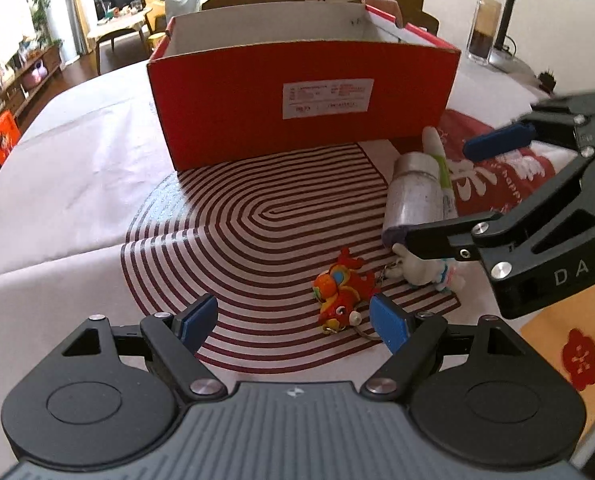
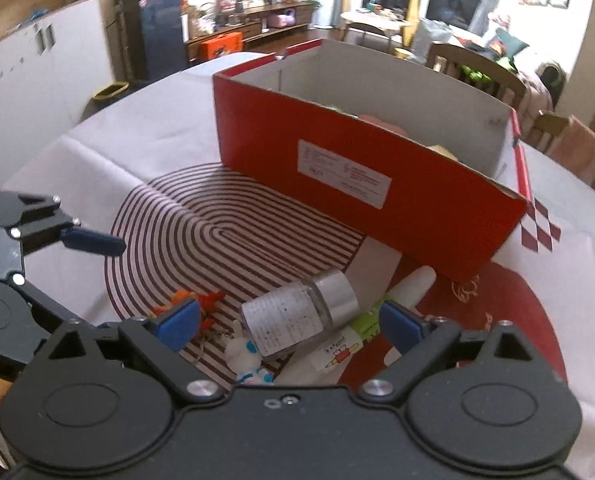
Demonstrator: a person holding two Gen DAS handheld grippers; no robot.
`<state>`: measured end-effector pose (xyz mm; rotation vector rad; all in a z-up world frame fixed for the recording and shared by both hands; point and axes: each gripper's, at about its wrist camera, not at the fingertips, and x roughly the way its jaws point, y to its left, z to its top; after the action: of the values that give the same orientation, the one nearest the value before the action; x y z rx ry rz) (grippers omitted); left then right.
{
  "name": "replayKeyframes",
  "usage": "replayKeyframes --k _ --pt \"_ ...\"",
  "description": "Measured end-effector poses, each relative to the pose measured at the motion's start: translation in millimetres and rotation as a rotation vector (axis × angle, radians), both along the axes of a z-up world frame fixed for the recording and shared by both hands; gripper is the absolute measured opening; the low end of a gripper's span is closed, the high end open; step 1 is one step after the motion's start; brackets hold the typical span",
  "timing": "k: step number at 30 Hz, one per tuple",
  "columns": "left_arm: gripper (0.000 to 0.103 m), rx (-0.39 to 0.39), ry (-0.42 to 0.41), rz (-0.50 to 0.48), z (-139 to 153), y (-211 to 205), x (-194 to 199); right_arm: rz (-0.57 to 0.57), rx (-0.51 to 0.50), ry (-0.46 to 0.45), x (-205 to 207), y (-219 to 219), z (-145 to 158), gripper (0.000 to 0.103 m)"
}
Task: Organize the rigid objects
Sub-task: 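Lift both tools out and move toward the white bottle and glue stick, then grasp the red bird toy with the left tool while the right tool grasps the white jar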
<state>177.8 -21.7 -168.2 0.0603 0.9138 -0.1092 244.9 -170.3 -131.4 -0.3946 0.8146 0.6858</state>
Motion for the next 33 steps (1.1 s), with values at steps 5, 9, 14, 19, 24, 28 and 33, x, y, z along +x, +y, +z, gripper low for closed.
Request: replayKeyframes --k 5,9,14,19,24,28,33 --pt "0.083 0.004 0.001 -0.015 -6 -4 3 0.051 -0.015 0.002 6 0 -7 0.096" --pt "0.083 -0.009 0.004 -0.023 -10 -3 6 0.083 -0.011 0.021 13 -1 -11 0.094" --pt "0.083 -0.032 -0.002 -0.016 -9 0 12 0.099 0.005 0.054 21 -3 -13 0.087" --pt "0.065 -0.050 0.012 -0.034 -10 -2 16 0.107 0.005 0.059 24 -2 -15 0.082" --pt "0.051 -0.053 0.012 -0.035 -9 -3 18 0.106 0.006 0.061 26 -1 -17 0.075" --pt "0.042 -0.044 0.014 -0.030 -8 -3 21 0.107 0.011 0.065 25 -1 -16 0.075" --pt "0.035 -0.033 0.022 -0.027 -7 -2 23 0.093 0.003 0.057 23 0 -16 0.075"
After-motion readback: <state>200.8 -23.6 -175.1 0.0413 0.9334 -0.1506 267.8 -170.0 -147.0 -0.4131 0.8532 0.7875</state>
